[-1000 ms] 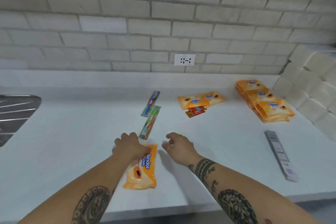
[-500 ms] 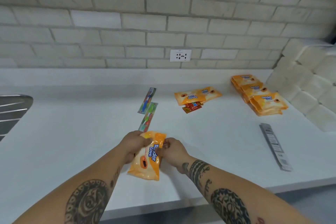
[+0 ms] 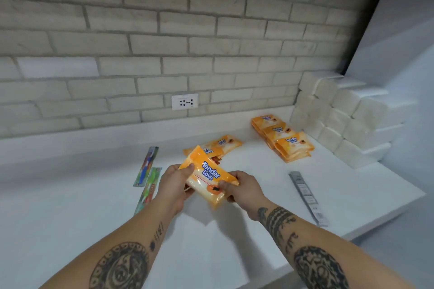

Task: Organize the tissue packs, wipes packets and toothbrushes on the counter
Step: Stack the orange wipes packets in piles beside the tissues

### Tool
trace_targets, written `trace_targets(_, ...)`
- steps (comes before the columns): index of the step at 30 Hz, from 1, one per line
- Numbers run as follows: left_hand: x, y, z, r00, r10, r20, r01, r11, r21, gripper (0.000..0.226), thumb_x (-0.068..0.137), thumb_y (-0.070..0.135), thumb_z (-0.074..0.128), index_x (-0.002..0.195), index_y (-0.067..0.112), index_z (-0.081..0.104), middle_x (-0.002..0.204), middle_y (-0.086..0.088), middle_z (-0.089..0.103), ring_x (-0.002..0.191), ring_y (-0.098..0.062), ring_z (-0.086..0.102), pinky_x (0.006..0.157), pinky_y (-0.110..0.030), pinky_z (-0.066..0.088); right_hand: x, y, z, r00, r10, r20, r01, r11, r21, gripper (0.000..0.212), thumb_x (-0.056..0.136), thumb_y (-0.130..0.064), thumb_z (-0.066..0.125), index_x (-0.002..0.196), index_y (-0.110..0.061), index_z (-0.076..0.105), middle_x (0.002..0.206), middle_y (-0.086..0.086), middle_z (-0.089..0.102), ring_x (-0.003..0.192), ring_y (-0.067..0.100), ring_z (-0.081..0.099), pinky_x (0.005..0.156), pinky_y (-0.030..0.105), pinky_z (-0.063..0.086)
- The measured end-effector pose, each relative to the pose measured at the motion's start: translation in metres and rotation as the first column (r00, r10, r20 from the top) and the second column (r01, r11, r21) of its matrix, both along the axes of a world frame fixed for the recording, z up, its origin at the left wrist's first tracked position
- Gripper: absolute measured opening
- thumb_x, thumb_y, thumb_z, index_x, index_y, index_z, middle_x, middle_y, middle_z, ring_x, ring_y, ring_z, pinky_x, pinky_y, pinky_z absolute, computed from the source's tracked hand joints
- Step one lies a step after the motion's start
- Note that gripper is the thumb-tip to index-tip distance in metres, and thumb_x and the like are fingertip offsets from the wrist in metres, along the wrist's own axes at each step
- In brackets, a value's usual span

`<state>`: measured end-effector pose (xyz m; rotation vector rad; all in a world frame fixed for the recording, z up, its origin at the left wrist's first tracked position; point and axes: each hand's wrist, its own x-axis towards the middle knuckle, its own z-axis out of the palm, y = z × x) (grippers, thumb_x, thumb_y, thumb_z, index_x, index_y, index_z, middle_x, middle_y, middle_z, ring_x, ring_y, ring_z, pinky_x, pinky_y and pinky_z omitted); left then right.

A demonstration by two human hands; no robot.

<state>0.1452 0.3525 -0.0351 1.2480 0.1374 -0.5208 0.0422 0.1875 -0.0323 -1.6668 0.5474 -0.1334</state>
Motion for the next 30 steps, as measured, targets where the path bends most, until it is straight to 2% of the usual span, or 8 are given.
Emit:
trace_targets(3,0.002,-0.029,0.01,0.996,-0.082,0.029,0.083,0.997,-0.004,0.02,0.095,0.011,0.069,0.115,0.013,0.066,0.106,-0.012,0.077,0.096,-0.028,0.073,0.084,-0.041,0.059,-0.01,-0.034,0.02,0.982,-0.166,0.089,0.164,0.986,0.035,0.028,0.089,-0.011,0.081,0.112,-0.014,0.065,0.092,0.004,0.076,0.066,0.011,0.068,0.057,0.021,0.051)
trace_targets(6,0.002,-0.063,0.019,0.987,-0.155,0.045,0.155,0.988,-0.008,0.018,0.095,0.012,0.07,0.114,0.015,0.07,0.104,-0.009,0.079,0.095,-0.026,0.073,0.081,-0.039,0.059,-0.015,-0.065,0.028,0.933,-0.321,0.164,0.298,0.943,0.148,0.034,0.089,-0.015,0.08,0.119,-0.016,0.063,0.102,0.007,0.079,0.081,0.016,0.075,0.068,0.027,0.053)
trace_targets(11,0.005,-0.127,0.027,0.988,-0.148,0.05,0.151,0.985,-0.086,0.005,0.101,0.011,0.063,0.105,0.01,0.065,0.106,-0.015,0.076,0.092,-0.027,0.073,0.075,-0.038,0.06,-0.008,-0.106,0.035,0.942,-0.308,0.134,0.263,0.925,0.275,0.025,0.105,-0.037,0.059,0.115,-0.016,0.07,0.105,0.004,0.08,0.099,0.022,0.076,0.087,0.041,0.063)
trace_targets(14,0.013,-0.16,0.026,0.988,-0.145,0.044,0.148,0.984,-0.097,0.012,0.102,0.011,0.061,0.113,0.007,0.064,0.108,-0.016,0.077,0.093,-0.027,0.074,0.073,-0.038,0.06,0.005,-0.132,0.034,0.934,-0.331,0.132,0.29,0.922,0.259,0.027,0.107,-0.038,0.054,0.112,-0.016,0.07,0.105,0.006,0.078,0.09,0.02,0.073,0.076,0.038,0.063)
trace_targets(17,0.026,-0.189,0.026,0.983,-0.183,0.031,0.184,0.98,-0.078,0.004,0.103,0.011,0.06,0.104,0.01,0.063,0.108,-0.014,0.076,0.095,-0.029,0.072,0.077,-0.041,0.06,0.022,-0.167,0.031,0.919,-0.371,0.133,0.34,0.917,0.207,0.027,0.107,-0.032,0.056,0.11,-0.009,0.07,0.105,0.012,0.077,0.077,0.021,0.069,0.063,0.031,0.061)
trace_targets(22,0.052,-0.238,0.025,0.974,-0.211,0.077,0.21,0.977,0.026,0.009,0.101,0.018,0.065,0.107,0.012,0.065,0.105,-0.008,0.08,0.09,-0.022,0.076,0.063,-0.032,0.06,0.049,-0.225,0.028,0.929,-0.348,0.125,0.33,0.933,0.141,0.027,0.107,-0.029,0.055,0.103,-0.008,0.072,0.101,0.011,0.079,0.085,0.025,0.074,0.067,0.033,0.063)
trace_targets(25,0.066,-0.27,0.03,0.981,-0.169,0.098,0.164,0.985,0.056,0.014,0.101,0.027,0.065,0.097,0.014,0.062,0.099,-0.008,0.08,0.083,-0.019,0.076,0.056,-0.028,0.059,0.064,-0.256,0.033,0.928,-0.355,0.116,0.338,0.93,0.143,0.027,0.107,-0.029,0.056,0.099,-0.008,0.072,0.099,0.009,0.079,0.086,0.026,0.076,0.061,0.03,0.061)
trace_targets(30,0.088,-0.314,0.034,0.984,-0.14,0.11,0.136,0.99,0.045,0.023,0.101,0.032,0.064,0.087,0.018,0.054,0.095,-0.009,0.079,0.078,-0.02,0.074,0.058,-0.03,0.06,0.085,-0.302,0.037,0.941,-0.312,0.132,0.288,0.941,0.175,0.026,0.106,-0.03,0.057,0.103,-0.011,0.074,0.093,0.005,0.081,0.082,0.022,0.076,0.06,0.03,0.061)
